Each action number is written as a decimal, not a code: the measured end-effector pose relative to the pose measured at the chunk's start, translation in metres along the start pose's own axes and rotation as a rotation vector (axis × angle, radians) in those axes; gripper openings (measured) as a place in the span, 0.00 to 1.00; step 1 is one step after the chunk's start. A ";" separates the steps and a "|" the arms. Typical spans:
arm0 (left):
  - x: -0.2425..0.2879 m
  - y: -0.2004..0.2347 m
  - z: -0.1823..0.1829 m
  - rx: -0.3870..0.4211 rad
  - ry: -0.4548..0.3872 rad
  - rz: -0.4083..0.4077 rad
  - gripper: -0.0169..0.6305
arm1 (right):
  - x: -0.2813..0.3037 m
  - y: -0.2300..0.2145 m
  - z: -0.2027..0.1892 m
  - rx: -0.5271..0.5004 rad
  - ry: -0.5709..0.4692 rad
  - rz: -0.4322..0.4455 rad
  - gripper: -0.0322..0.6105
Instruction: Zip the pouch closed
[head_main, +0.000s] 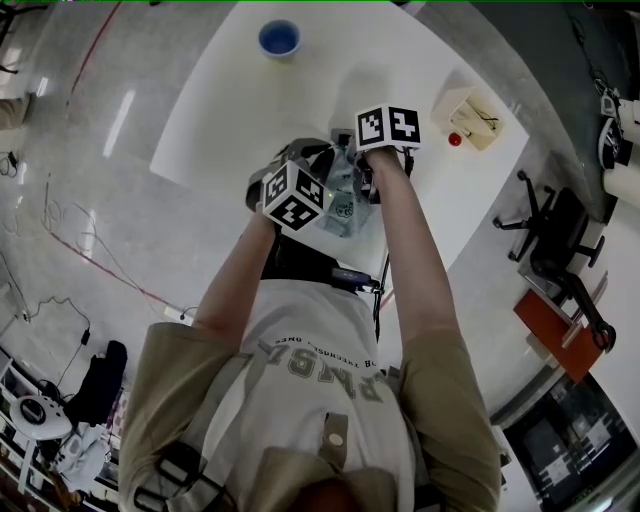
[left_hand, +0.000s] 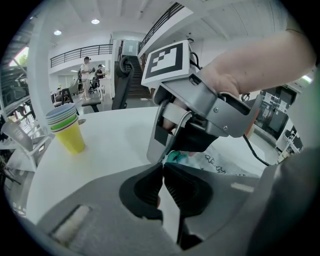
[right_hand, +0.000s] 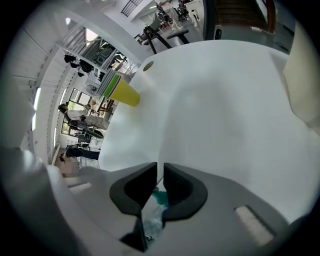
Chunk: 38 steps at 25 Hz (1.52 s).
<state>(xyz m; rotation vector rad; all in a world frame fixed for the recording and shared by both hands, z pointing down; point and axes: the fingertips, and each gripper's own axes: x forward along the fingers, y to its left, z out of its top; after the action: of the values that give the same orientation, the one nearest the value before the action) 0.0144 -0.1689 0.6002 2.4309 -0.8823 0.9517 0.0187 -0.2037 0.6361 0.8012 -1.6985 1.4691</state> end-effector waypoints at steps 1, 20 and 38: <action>0.001 -0.001 0.000 0.000 0.002 0.001 0.06 | 0.000 0.002 0.000 -0.017 -0.005 -0.001 0.08; -0.002 -0.003 -0.002 -0.038 0.055 -0.015 0.06 | -0.005 0.011 -0.001 -0.101 -0.064 -0.004 0.05; -0.004 -0.005 -0.007 -0.034 0.069 -0.033 0.06 | -0.009 0.001 -0.004 -0.078 -0.079 -0.041 0.05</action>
<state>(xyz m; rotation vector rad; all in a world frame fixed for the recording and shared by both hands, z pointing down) 0.0127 -0.1596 0.6017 2.3622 -0.8246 0.9944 0.0229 -0.1995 0.6280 0.8563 -1.7762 1.3517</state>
